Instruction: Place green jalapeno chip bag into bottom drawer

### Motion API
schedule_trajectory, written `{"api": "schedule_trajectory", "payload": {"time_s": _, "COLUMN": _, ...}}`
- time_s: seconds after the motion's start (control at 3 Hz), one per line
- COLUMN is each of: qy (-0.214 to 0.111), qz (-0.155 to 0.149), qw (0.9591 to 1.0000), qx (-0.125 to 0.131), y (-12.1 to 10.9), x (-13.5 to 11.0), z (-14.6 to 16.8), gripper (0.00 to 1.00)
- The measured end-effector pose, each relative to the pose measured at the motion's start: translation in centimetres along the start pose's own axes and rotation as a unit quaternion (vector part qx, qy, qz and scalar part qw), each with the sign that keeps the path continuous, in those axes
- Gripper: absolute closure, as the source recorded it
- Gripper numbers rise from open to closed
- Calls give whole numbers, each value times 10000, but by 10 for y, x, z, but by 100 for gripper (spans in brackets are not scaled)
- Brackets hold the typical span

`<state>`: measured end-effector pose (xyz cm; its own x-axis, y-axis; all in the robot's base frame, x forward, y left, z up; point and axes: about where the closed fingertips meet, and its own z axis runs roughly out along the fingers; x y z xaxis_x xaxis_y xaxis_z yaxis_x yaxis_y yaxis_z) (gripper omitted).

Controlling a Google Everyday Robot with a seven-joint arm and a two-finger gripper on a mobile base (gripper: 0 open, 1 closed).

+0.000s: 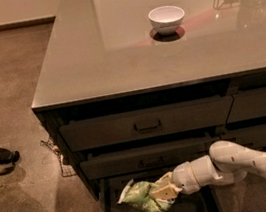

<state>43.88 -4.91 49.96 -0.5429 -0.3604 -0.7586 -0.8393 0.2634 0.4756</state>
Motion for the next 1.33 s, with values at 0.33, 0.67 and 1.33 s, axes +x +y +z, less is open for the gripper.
{"api": "schedule_trajectory", "payload": {"time_s": 0.33, "qy": -62, "qz": 156, "qw": 9998, "qx": 118, "y": -20, "x": 22, "z": 11, "gripper": 100}}
{"api": "schedule_trajectory", "payload": {"time_s": 0.67, "qy": -64, "qz": 288, "qw": 9990, "qx": 331, "y": -42, "x": 38, "z": 24, "gripper": 100}}
{"api": "schedule_trajectory", "payload": {"time_s": 1.33, "qy": -21, "qz": 624, "qw": 9957, "qx": 690, "y": -78, "x": 69, "z": 42, "gripper": 100}}
